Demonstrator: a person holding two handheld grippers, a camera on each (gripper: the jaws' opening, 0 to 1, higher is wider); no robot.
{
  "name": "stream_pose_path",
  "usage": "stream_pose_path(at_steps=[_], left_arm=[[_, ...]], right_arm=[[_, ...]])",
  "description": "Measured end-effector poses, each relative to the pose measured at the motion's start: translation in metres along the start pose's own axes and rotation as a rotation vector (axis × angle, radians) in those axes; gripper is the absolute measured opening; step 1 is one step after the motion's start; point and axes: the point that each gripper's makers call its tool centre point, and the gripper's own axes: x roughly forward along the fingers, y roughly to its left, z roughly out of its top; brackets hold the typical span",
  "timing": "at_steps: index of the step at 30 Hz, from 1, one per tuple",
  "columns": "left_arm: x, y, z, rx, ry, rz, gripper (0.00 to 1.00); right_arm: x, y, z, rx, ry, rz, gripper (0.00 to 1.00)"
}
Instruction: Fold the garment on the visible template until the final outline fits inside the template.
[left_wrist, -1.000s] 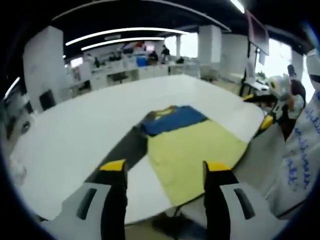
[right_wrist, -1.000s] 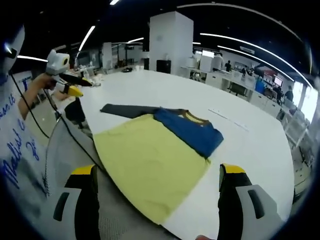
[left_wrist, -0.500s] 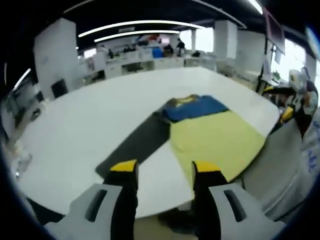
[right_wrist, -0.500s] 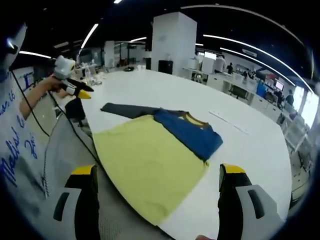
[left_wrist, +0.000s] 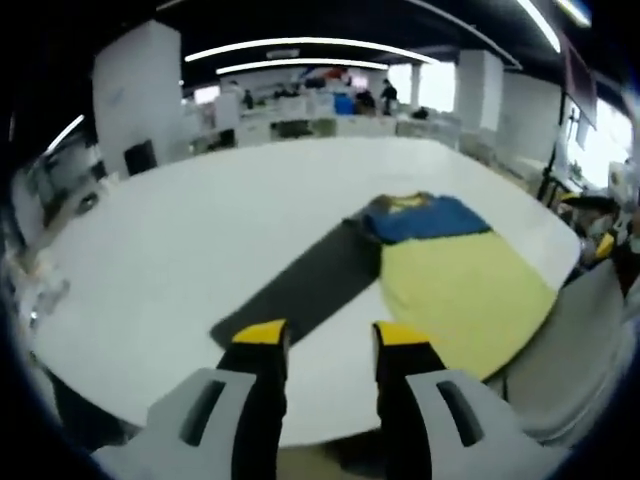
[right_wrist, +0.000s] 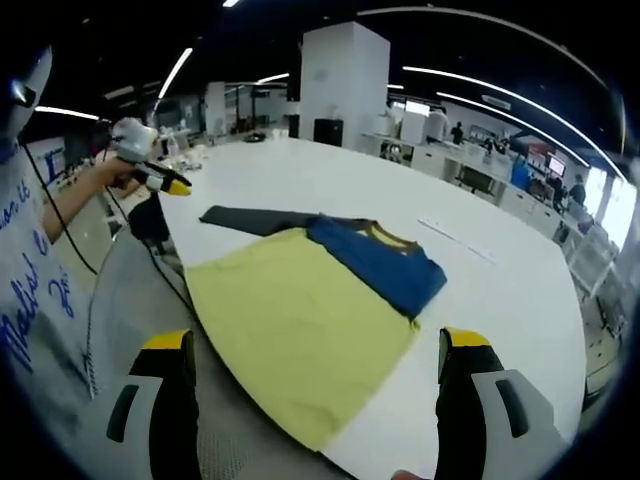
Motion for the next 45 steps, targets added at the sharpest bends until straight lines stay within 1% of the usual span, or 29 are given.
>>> stream_pose_path(at_steps=[2,3,7,11,14,22,27,30,32,35,39,43,45], left_arm=[[0.005,0.009,-0.004,-0.011,0.016,0.010,0.29],[0.006,0.011,-0.008,-0.015,0.035,0.011,0.29],[0.012,0.019,-0.015,-0.012,0.057,0.031,0.28],[0.019,0.032,-0.022,-0.028,0.064,0.056,0.30],[0.023,0.042,-0.026,-0.038,0.064,0.081,0.30],[0.029,0.055,-0.033,-0.082,0.070,0.095,0.28],[0.038,0.066,-0.042,-0.077,0.099,0.115,0.27],[0.044,0.070,-0.045,-0.082,0.111,0.108,0.27],[0.049,0.075,-0.048,-0.087,0.120,0.107,0.27],[0.054,0.079,-0.051,-0.094,0.134,0.111,0.26],[0.061,0.085,-0.054,-0.105,0.142,0.113,0.23],[0.066,0.089,-0.058,-0.088,0.174,0.112,0.24],[0.068,0.092,-0.058,-0.094,0.173,0.115,0.24]], right_arm=[[0.000,0.000,-0.001,0.003,0.002,-0.002,1.00],[0.000,0.001,-0.001,0.003,0.004,-0.003,1.00],[-0.001,0.000,-0.002,0.012,0.005,-0.011,1.00],[-0.003,0.000,-0.004,0.018,0.003,-0.016,1.00],[-0.004,0.000,-0.007,0.020,0.012,-0.022,1.00],[-0.004,0.003,-0.006,0.023,0.006,-0.021,1.00],[-0.003,0.003,-0.006,0.025,0.009,-0.023,1.00],[-0.003,0.005,-0.006,0.029,0.009,-0.021,1.00],[-0.003,0.007,-0.004,0.040,-0.002,-0.013,1.00],[-0.004,0.006,-0.004,0.039,0.005,-0.018,1.00],[-0.004,0.006,-0.004,0.048,0.005,-0.025,1.00],[-0.002,0.006,-0.003,0.045,0.013,-0.023,1.00],[-0.001,0.007,-0.004,0.047,0.014,-0.022,1.00]])
